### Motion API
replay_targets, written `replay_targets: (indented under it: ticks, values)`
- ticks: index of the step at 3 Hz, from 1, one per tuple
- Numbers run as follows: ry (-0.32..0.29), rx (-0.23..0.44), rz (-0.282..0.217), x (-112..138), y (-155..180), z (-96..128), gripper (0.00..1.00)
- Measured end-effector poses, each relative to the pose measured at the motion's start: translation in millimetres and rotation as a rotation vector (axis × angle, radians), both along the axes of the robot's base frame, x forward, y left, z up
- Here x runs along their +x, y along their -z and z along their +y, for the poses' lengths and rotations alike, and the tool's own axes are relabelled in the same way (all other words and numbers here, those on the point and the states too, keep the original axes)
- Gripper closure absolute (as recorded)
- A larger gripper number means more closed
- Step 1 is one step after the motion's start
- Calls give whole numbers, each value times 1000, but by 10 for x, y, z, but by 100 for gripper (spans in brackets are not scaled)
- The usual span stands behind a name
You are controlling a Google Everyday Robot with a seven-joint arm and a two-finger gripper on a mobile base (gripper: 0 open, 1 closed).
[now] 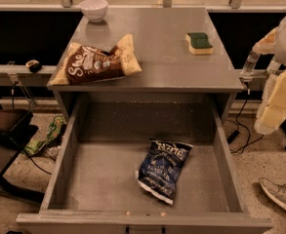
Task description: Pick blue chip bag from top drawer and place on counter
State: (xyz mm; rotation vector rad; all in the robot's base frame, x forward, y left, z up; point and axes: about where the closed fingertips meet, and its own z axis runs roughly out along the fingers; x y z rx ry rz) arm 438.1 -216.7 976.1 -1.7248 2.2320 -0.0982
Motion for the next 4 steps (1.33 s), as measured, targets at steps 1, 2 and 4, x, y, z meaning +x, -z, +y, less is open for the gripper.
replay_targets:
  ticks: [1, 2, 4]
  values:
    - [0, 0, 0, 0, 1, 1, 0]
    - [-16, 17, 25, 35, 317, 196, 0]
    - [-34, 70, 121, 181, 1500, 791, 0]
